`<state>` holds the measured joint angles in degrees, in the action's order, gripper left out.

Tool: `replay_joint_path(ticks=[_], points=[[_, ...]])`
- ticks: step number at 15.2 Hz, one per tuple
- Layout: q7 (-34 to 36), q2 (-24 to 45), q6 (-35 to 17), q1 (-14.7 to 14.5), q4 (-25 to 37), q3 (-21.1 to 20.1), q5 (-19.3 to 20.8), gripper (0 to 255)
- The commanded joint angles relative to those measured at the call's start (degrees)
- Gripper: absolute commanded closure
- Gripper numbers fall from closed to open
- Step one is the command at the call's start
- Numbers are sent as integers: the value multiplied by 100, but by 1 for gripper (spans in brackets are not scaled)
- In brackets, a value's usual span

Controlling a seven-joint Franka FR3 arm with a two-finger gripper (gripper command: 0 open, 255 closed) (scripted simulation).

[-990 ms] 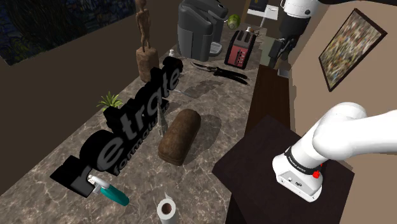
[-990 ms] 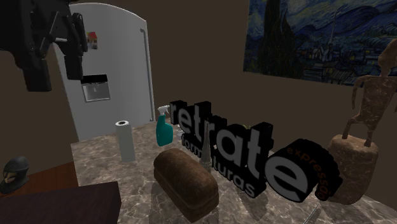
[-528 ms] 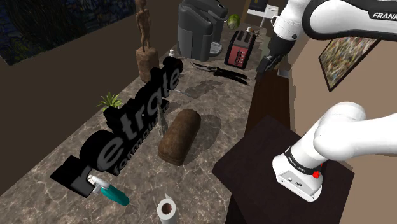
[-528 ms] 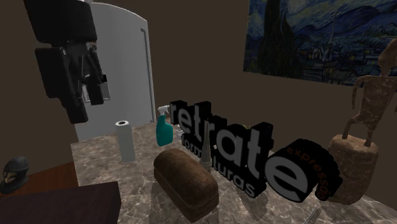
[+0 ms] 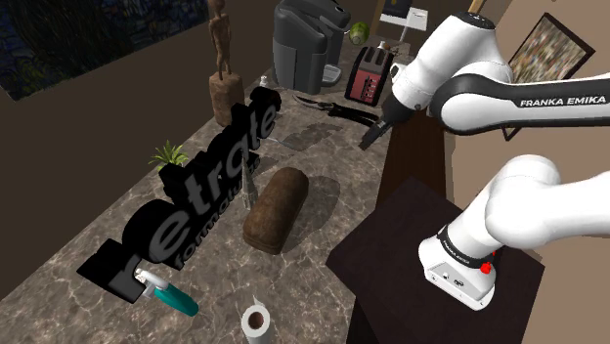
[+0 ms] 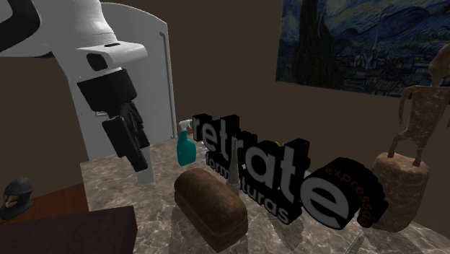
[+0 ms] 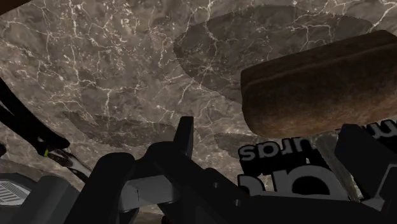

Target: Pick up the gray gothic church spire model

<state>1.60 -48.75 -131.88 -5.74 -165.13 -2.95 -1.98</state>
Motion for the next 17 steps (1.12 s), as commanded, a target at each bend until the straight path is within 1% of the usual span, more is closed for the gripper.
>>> replay_joint_path(ticks=[1,5,7,8,9,10,11,12,13,14,15,16,17], points=[[54,212,-888,-122,-303,-115,-73,0],[229,1147,-2805,-303,-651,-420,-159,0],[365,1801,-3826,-280,-700,-652,-132,0],[454,2161,-4338,-196,-690,-826,-90,0],[561,2532,-4844,-19,-658,-1081,-27,0],[666,2903,-5339,309,-604,-1486,28,0],[712,3261,-5817,858,-528,-2132,-4,0],[594,3607,-6276,1648,-431,-3073,-246,0],[182,3976,-6720,2616,-301,-4276,-820,0],[-770,4508,-7200,3674,-102,-5692,-1928,0],[-3059,5836,-8094,4490,353,-7049,-4049,0],[-3931,6819,-8906,4097,661,-6789,-4453,0],[-3084,6588,-8926,2682,683,-5253,-3679,0]])
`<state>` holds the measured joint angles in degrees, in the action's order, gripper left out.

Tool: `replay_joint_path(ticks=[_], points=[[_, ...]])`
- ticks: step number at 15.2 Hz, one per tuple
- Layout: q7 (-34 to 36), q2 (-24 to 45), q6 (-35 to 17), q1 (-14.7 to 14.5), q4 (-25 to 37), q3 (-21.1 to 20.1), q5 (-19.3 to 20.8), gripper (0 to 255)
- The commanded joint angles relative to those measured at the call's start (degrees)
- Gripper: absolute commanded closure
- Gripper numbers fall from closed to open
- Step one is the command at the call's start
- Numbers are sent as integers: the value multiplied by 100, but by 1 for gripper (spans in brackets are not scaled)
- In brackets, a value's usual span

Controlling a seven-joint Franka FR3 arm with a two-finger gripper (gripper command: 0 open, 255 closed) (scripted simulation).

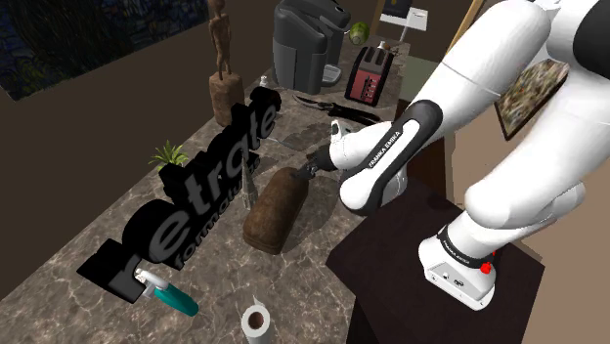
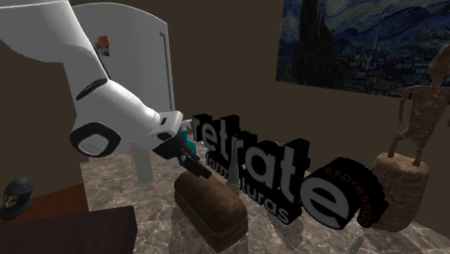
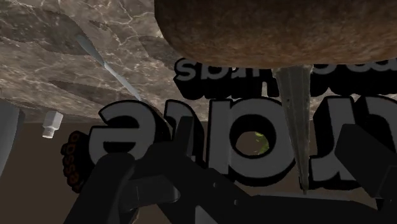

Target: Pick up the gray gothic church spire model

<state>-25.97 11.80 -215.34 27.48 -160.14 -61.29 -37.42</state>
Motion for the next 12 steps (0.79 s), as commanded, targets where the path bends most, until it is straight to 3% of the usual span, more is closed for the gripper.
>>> replay_joint_path(ticks=[1,6,12], points=[[-652,1091,-1058,-732,415,627,-136,0],[-1085,2767,-2420,-1738,1522,1541,675,0],[-1394,4149,-3133,-2633,3084,2221,1617,0]])
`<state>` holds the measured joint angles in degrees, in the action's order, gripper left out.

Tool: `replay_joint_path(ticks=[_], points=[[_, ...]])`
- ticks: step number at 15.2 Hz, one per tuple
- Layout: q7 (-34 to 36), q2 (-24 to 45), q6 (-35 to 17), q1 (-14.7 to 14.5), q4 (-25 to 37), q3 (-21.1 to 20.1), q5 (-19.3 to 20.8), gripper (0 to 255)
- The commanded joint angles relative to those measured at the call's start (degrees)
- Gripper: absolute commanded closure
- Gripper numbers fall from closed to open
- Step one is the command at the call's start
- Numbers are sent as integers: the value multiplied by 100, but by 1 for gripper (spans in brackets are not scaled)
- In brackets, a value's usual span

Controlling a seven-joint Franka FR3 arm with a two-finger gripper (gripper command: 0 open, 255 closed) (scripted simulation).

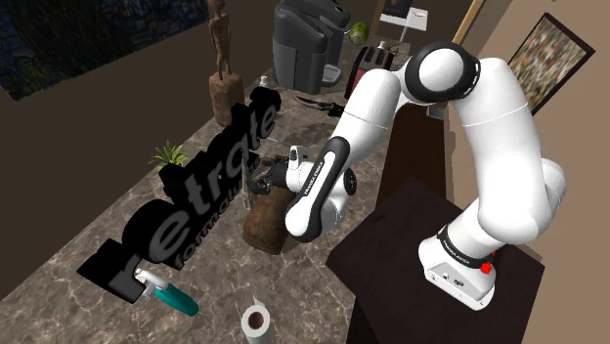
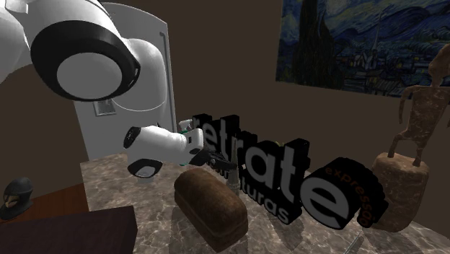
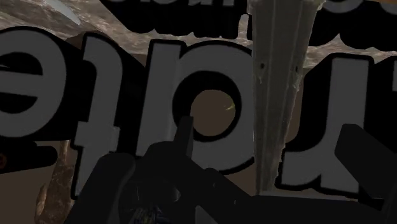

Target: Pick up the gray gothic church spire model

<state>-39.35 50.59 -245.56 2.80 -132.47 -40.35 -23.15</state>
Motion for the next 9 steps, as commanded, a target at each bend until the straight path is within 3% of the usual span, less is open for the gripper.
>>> replay_joint_path(ticks=[1,9], points=[[-86,413,-153,-264,522,192,293,0],[-22,1043,-352,-434,904,461,637,0]])
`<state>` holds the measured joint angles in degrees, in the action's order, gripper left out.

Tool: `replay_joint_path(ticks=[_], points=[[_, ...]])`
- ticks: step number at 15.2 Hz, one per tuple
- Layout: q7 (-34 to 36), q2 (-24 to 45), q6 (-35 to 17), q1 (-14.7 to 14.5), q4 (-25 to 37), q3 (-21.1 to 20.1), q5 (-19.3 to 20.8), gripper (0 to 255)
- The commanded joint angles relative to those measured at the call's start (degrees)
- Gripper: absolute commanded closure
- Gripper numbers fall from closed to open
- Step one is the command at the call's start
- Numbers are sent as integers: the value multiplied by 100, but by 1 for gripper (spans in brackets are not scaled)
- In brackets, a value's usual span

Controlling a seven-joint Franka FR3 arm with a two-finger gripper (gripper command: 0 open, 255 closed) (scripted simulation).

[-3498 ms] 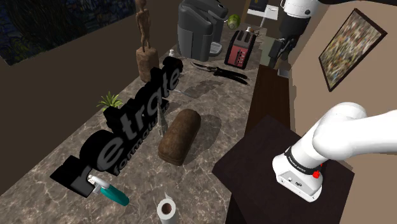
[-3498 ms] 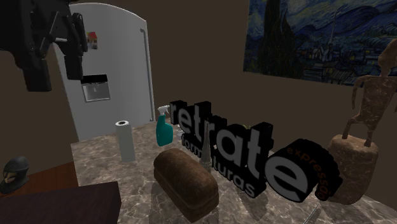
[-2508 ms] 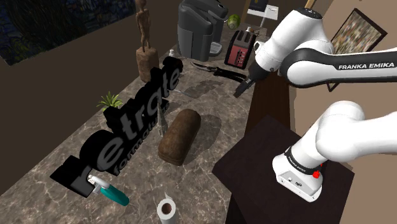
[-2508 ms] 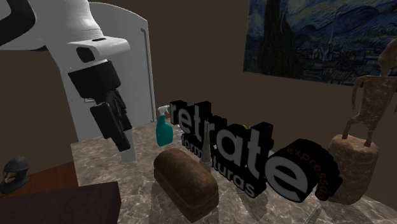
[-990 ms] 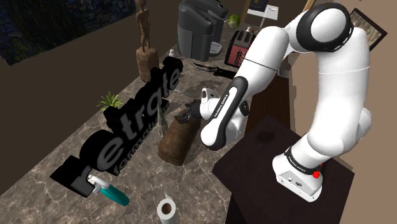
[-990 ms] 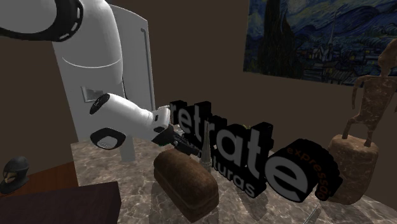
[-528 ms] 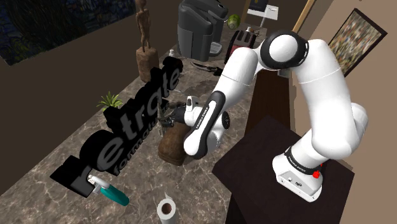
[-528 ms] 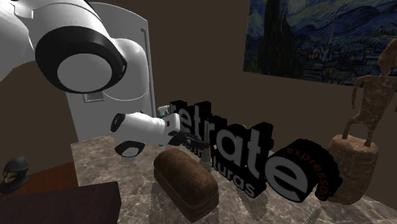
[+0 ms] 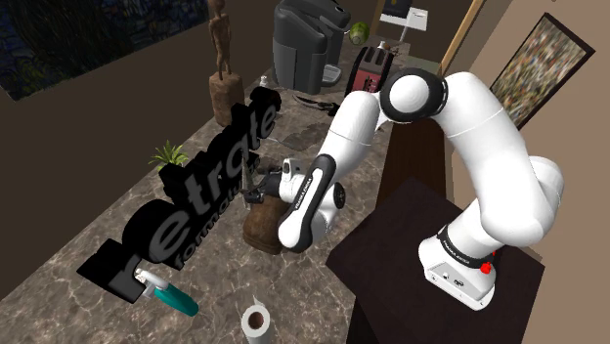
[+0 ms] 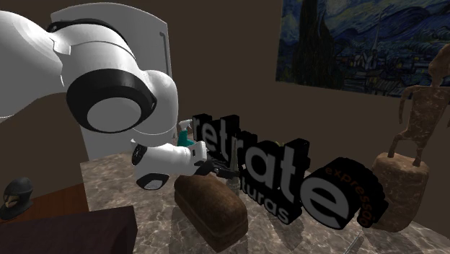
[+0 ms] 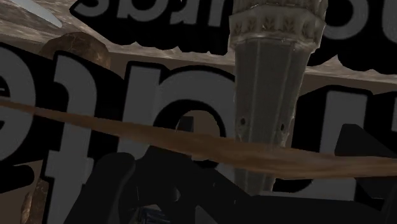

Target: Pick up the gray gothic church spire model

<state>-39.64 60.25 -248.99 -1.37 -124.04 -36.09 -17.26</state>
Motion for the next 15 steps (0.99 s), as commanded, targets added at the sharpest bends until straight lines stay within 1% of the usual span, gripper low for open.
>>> replay_joint_path(ticks=[1,2,11,15], points=[[7,77,-10,-17,61,35,48,0],[3,80,-8,-23,70,35,43,255],[7,77,-10,-16,62,35,48,255],[-27,-255,86,71,-149,-104,-129,255]])
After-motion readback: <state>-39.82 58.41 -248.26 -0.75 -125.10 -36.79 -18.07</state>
